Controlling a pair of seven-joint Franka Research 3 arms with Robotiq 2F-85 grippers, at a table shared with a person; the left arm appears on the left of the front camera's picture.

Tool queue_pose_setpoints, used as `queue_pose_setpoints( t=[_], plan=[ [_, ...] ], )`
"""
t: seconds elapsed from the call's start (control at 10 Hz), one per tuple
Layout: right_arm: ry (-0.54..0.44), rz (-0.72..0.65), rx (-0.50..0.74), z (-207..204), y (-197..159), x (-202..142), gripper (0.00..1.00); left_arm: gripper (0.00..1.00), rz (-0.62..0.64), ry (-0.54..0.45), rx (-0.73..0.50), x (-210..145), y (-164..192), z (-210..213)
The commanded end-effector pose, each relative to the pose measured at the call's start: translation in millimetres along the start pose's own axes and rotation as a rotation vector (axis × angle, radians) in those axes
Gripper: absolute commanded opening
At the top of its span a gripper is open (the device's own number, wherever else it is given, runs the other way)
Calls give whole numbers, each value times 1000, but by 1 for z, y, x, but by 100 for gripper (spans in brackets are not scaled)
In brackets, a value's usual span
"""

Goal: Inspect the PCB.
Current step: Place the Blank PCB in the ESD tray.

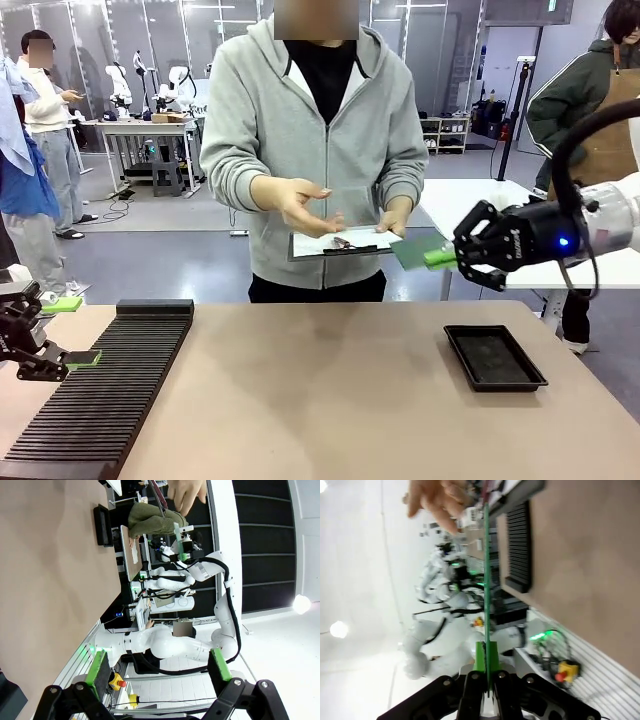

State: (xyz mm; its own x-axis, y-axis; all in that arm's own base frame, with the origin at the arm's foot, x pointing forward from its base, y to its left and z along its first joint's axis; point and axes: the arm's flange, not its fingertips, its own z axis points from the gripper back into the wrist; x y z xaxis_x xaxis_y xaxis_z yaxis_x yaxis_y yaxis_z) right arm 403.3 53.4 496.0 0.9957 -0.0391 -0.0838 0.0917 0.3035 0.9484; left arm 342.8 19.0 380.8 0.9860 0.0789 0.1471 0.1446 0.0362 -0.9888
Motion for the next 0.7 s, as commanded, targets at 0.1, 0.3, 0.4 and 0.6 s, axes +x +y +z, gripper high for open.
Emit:
queue_pose_setpoints(
  t=[0.1,0.3,0.4,0.6],
  plan=[
    [-35,138,-171,26,-21,-14,3,100,-13,1,-1,-2,1,-1],
    [-37,152,-310,39,-33,-19,3,100,-13,1,-1,-2,1,-1],
    [-28,159,-368,45,-40,-17,3,100,-13,1,-1,-2,1,-1],
    [-76,156,-461,50,-51,-7,3,100,-13,1,-1,-2,1,-1]
  ],
)
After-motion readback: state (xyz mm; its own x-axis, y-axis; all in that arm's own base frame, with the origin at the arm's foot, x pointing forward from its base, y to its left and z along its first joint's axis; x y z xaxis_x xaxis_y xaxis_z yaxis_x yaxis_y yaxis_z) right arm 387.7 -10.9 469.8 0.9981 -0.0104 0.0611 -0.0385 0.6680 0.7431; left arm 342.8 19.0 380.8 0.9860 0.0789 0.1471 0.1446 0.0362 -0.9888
